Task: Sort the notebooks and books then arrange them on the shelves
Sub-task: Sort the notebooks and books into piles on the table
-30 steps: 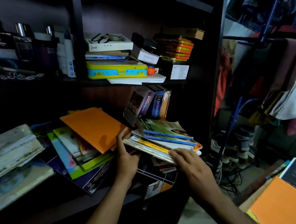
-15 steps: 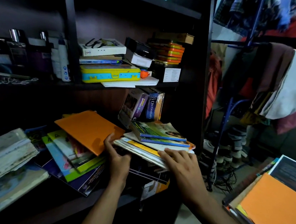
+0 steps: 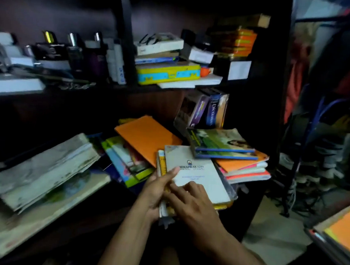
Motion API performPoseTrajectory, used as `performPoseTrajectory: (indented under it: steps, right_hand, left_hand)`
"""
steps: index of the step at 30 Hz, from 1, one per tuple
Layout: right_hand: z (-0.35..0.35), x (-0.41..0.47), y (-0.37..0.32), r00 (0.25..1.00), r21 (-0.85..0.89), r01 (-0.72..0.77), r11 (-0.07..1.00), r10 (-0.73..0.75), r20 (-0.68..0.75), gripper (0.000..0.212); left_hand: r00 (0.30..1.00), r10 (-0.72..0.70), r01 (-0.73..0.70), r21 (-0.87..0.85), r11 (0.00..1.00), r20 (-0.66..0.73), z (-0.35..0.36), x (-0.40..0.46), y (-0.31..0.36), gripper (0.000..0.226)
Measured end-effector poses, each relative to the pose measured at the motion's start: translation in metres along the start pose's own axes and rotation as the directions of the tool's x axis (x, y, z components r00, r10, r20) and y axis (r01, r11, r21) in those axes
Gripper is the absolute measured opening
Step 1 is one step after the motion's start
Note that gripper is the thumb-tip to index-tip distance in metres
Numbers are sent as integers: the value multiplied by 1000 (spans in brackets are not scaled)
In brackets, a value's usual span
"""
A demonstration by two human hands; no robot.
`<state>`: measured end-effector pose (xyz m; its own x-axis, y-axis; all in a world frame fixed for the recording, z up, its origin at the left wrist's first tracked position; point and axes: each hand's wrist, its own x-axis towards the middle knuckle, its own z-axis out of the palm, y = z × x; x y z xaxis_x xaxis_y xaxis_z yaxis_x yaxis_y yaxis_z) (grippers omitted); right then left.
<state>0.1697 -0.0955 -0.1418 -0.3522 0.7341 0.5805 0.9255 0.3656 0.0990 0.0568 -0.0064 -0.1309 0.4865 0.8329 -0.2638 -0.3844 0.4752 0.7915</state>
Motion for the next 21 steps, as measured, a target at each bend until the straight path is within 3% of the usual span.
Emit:
performPoseTrajectory:
  steps: [2, 4, 6, 8, 10, 11, 13, 14, 16, 21]
  right_hand:
    - [-8, -9, -13, 999, 172, 11, 985, -19, 44, 56]
    - [-28, -23, -19, 995, 414, -44, 909, 3, 98, 62]
    - [-54, -41, -16, 983, 572, -181, 800, 134, 125, 66]
    - [-68, -58, 0, 921, 581, -350, 735, 383, 70, 68]
    - [-85, -69, 11, 771, 612, -574, 544, 611, 180, 85]
    - [-92, -75, 13, 713, 652, -637, 411, 636, 295, 89]
    - [-112, -89, 9, 673, 762, -635, 128, 575, 465, 65]
    - [-122, -95, 5, 679, 798, -598, 75, 577, 454, 50]
    - [-151, -115, 5, 658, 841, -532, 97, 673, 339, 37]
    - [-216, -159, 50, 662, 816, -455, 358, 748, 41, 37]
  left_hand:
    - [995, 61, -58, 43, 997, -75, -6, -15, -7, 42]
    - [993, 99, -95, 71, 993, -64, -13, -35, -13, 43]
    - [987, 159, -156, 117, 981, -19, -20, -63, -13, 48]
    - [980, 197, -196, 137, 971, 8, -22, -87, -11, 54]
    - [972, 223, -231, 119, 966, 77, -18, -108, -15, 62]
    - [964, 242, -255, 118, 960, 113, -13, -118, -20, 65]
    - [947, 257, -286, 138, 948, 192, 8, -134, -33, 68]
    - [938, 263, -298, 139, 944, 227, 20, -140, -40, 69]
    - [916, 254, -307, 136, 942, 309, 56, -147, -56, 68]
    - [866, 268, -407, 283, 869, 422, 148, -133, -83, 65]
